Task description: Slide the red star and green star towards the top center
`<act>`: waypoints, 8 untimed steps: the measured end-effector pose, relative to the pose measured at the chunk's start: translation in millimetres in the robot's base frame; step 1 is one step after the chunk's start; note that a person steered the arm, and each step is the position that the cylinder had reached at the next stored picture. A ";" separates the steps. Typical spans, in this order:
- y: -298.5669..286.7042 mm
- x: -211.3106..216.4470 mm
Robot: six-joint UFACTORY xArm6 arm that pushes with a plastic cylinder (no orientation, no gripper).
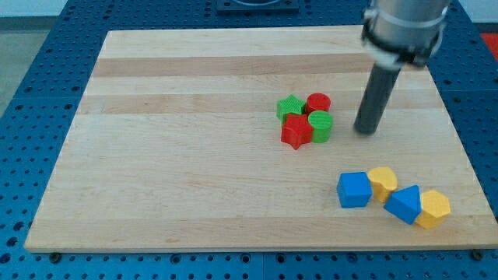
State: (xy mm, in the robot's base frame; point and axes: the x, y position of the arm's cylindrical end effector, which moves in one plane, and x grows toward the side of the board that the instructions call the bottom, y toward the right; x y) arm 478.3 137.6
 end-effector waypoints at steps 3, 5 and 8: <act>-69.9 6.2; -76.9 -30.9; -115.1 -93.9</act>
State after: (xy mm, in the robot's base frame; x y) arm 384.3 22.5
